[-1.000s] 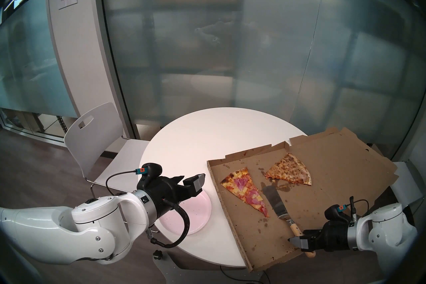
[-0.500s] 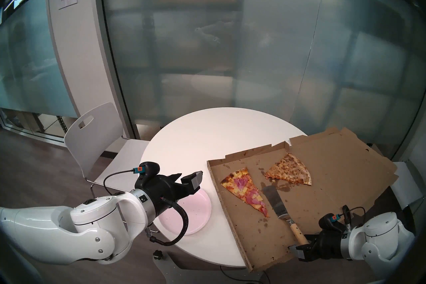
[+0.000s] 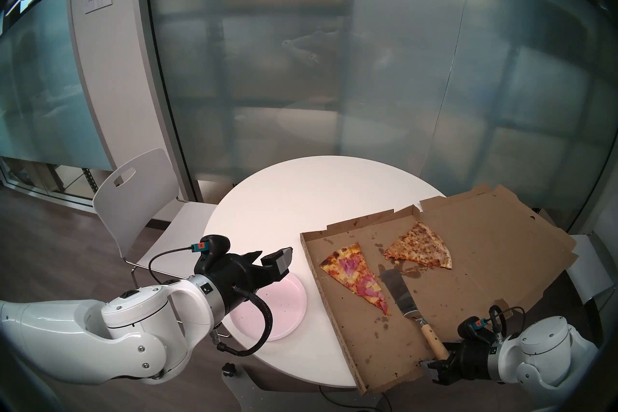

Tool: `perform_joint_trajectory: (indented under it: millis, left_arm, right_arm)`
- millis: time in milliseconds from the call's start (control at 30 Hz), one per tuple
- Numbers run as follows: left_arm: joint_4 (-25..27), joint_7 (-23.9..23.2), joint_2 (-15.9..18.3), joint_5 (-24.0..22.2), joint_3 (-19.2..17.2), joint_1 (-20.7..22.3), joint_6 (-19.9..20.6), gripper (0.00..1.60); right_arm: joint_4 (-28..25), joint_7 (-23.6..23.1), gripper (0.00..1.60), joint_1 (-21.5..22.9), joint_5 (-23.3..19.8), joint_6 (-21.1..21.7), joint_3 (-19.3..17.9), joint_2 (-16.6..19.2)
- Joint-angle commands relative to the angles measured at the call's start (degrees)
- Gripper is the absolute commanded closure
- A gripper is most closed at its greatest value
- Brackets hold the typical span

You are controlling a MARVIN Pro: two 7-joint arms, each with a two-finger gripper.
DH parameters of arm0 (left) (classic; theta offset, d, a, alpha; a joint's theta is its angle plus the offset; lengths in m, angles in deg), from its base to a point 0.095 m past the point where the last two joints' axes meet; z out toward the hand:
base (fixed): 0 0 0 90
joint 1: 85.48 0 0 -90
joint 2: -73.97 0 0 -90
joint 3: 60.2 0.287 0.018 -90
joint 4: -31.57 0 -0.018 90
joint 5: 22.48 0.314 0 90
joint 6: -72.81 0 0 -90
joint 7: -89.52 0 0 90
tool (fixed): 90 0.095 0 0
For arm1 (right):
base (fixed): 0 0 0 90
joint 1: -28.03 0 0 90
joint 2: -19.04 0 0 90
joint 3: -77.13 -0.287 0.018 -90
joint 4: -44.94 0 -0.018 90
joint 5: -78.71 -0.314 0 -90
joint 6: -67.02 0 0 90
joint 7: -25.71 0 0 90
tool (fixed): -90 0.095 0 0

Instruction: Put pizza slice onto the plate

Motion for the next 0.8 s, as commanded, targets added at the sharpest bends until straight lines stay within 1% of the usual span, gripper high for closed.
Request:
perform_joint_trajectory:
  millis: [0, 200, 267, 400, 467, 500, 533, 567, 600, 633, 667, 700, 733, 767]
  left_arm:
    - [0.79, -0.6, 0.11, 0.02, -0.33, 0.18, -0.57, 0.0]
    - [0.79, -0.9, 0.13, 0.02, -0.25, 0.26, -0.41, 0.0]
    - [0.79, -0.97, 0.11, 0.01, -0.21, 0.27, -0.37, 0.0]
    - [0.79, -1.23, 0.05, -0.03, -0.11, 0.3, -0.36, 0.0]
    - [0.79, -1.26, 0.06, -0.06, -0.09, 0.31, -0.37, 0.0]
    - [0.79, -1.28, 0.07, -0.07, -0.07, 0.31, -0.38, 0.0]
    - [0.79, -1.26, 0.07, -0.09, -0.07, 0.3, -0.41, 0.0]
    - [0.79, -1.28, 0.11, -0.13, -0.04, 0.29, -0.49, 0.0]
    - [0.79, -1.28, 0.11, -0.13, -0.04, 0.29, -0.49, 0.0]
    - [0.79, -1.28, 0.14, -0.14, -0.04, 0.29, -0.52, 0.0]
    - [0.79, -1.28, 0.18, -0.16, -0.03, 0.29, -0.58, 0.0]
    - [0.79, -1.28, 0.22, -0.18, -0.03, 0.29, -0.61, 0.0]
    - [0.79, -1.31, 0.31, -0.26, -0.05, 0.29, -0.71, 0.0]
    - [0.79, -1.32, 0.34, -0.35, -0.05, 0.28, -0.77, 0.0]
  right_arm:
    - [-0.46, 0.34, 0.35, 0.83, 1.03, -0.99, 0.21, 0.89]
    - [-0.81, 0.48, 0.31, 0.95, 1.37, -1.05, -0.11, 0.8]
    - [-0.9, 0.48, 0.26, 0.94, 1.48, -1.0, -0.34, 0.84]
    - [-1.12, 0.38, 0.26, 0.93, 1.67, -0.9, -0.8, 0.87]
    - [-1.07, 0.32, 0.29, 0.93, 1.72, -0.88, -0.81, 0.9]
    - [-1.02, 0.27, 0.34, 0.93, 1.75, -0.89, -0.8, 0.91]
    - [-0.98, 0.23, 0.34, 0.94, 1.78, -0.88, -0.77, 0.96]
    - [-0.79, 0.15, 0.87, 0.96, 1.84, -0.82, -0.47, 1.08]
    - [-0.79, 0.15, 0.87, 0.96, 1.84, -0.82, -0.47, 1.08]
    - [-0.66, 0.16, 0.93, 0.95, 1.91, -0.93, -0.28, 1.07]
    - [-0.47, 0.05, 0.95, 0.9, 1.98, -1.01, -0.15, 1.12]
    - [-0.34, -0.01, 1.01, 0.87, 2.02, -1.03, -0.07, 1.16]
    - [-0.25, -0.12, 1.19, 0.82, 2.1, -1.23, 0.01, 1.14]
    - [-0.25, -0.17, 1.21, 0.81, 2.14, -1.28, 0.03, 1.14]
